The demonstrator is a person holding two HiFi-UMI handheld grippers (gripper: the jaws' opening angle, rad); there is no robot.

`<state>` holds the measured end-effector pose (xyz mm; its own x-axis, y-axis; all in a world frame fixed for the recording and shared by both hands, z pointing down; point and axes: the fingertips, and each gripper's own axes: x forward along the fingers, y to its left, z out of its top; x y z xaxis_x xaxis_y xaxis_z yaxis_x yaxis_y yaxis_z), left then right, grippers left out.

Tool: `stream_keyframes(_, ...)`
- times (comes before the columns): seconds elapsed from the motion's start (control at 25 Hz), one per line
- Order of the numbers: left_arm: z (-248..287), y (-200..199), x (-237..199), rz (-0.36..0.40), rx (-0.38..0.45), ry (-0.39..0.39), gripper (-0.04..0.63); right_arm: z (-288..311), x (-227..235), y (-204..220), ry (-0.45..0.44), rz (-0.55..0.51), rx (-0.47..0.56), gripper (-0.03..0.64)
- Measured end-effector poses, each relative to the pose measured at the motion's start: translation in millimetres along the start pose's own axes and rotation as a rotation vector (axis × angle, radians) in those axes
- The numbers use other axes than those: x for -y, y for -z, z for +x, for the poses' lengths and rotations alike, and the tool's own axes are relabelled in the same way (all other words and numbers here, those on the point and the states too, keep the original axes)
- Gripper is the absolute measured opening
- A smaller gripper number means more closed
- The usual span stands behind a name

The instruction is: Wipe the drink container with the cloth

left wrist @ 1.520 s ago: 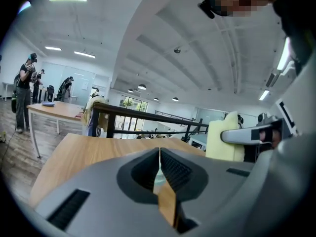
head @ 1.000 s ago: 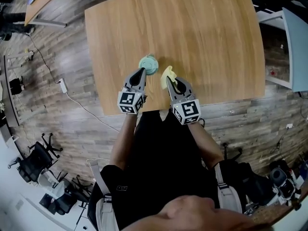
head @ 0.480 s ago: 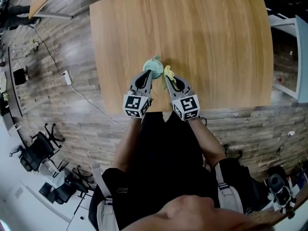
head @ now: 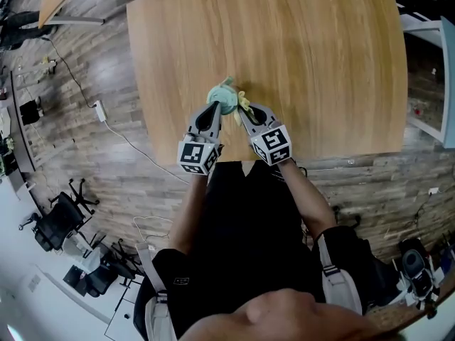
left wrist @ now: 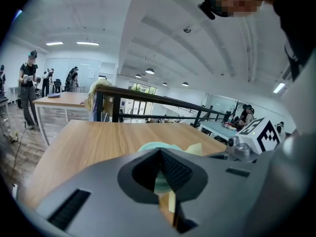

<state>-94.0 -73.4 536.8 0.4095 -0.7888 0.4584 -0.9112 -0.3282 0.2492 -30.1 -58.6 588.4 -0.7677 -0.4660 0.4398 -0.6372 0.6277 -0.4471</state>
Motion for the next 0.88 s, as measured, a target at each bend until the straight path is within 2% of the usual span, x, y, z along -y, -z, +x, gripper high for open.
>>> stream_keyframes(0.76,4,-10,-6,-0.048,0.010,-0.033,0.021,40,21,31,-0.143,-0.108,-0.203,0.044)
stream_keyframes(0.88,2,-9,-8,-0.078,0.023,-0.033,0.021,45,25,39,-0.155,-0.137,-0.246,0.044)
